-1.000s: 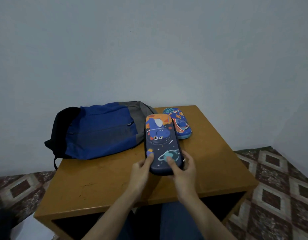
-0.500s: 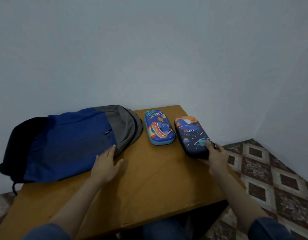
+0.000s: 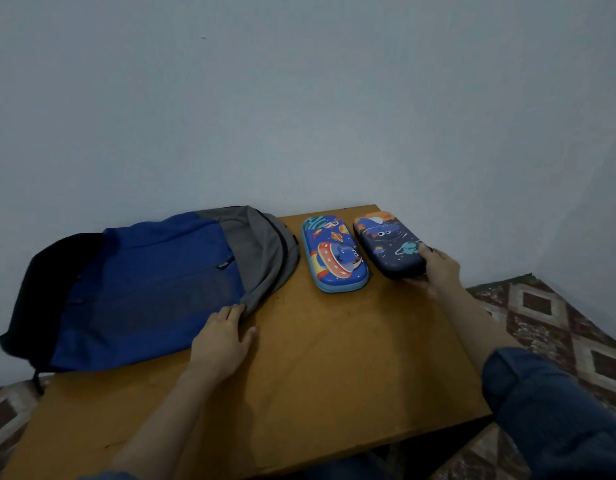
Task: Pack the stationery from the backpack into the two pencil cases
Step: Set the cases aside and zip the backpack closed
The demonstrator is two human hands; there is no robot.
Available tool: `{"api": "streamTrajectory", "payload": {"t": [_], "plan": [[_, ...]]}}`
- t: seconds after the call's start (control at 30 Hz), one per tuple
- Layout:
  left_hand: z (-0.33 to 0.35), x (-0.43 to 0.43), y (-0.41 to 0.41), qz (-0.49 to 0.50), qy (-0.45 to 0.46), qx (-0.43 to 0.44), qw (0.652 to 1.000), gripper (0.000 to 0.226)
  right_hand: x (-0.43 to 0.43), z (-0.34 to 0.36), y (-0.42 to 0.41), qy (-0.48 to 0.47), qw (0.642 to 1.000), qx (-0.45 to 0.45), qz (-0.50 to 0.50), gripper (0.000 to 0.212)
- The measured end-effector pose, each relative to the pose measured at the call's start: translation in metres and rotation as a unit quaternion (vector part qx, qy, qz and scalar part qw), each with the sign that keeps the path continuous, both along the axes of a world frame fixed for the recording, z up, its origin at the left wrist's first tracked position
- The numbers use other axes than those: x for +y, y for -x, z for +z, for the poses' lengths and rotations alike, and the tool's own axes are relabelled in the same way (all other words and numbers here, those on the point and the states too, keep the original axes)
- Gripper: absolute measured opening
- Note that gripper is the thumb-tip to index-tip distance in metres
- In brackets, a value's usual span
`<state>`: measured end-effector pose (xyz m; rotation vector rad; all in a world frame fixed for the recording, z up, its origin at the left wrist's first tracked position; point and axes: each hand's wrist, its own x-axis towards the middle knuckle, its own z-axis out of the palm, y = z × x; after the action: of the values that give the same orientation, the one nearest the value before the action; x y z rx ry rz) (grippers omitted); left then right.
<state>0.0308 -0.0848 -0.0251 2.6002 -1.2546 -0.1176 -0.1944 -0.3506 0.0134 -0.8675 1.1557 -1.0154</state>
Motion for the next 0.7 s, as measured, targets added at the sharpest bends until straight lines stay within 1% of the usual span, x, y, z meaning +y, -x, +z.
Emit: {"api": "streamTrajectory", "payload": {"t": [0.07,0.13,0.2,0.27,0.3,0.37,0.43,0.5,0.57,0.6,0.63,0.7], "plan": [[-0.002,0.0,-0.001,-0.002,0.008,-0.008,1.0,0.055,-0.003,-0.001,-0.003,0.015,1.0,0.027,-0.002,0.05],[-0.004,-0.001,-0.002,-0.001,0.016,-0.018,1.0,0.052,-0.002,-0.006,-0.005,0.047,0.995,0.082,-0.016,0.064],[-0.006,-0.001,-0.003,0.002,0.02,-0.02,1.0,0.051,0.005,-0.015,-0.006,0.096,0.981,0.167,-0.018,0.062],[-0.008,-0.003,-0.004,0.004,0.024,-0.024,0.999,0.049,0.009,-0.026,-0.007,0.139,0.957,0.254,0.016,0.057],[-0.009,-0.004,-0.005,0.004,0.028,-0.029,0.999,0.048,0.011,-0.03,-0.006,0.155,0.939,0.303,0.043,0.057],[-0.01,-0.005,-0.007,0.006,0.039,-0.039,0.998,0.044,0.008,-0.038,-0.002,0.183,0.898,0.391,0.083,0.061],[-0.01,-0.004,-0.009,0.011,0.062,-0.039,0.997,0.036,0.005,-0.038,0.002,0.188,0.87,0.441,0.115,0.067],[-0.009,0.001,-0.009,0.028,0.102,-0.029,0.994,0.026,0.004,-0.042,0.006,0.183,0.851,0.473,0.137,0.074],[-0.007,0.007,-0.009,0.071,0.137,0.003,0.988,0.02,0.019,-0.039,0.005,0.207,0.84,0.483,0.132,0.076],[-0.005,0.01,-0.009,0.096,0.147,0.024,0.984,0.019,0.032,-0.034,0.004,0.241,0.842,0.469,0.113,0.07],[-0.003,0.012,-0.01,0.116,0.154,0.048,0.98,0.018,0.048,-0.028,0.003,0.284,0.847,0.44,0.09,0.059],[0.003,0.021,-0.01,0.142,0.177,0.105,0.968,0.016,0.082,-0.013,-0.003,0.358,0.86,0.358,0.055,0.033]]}}
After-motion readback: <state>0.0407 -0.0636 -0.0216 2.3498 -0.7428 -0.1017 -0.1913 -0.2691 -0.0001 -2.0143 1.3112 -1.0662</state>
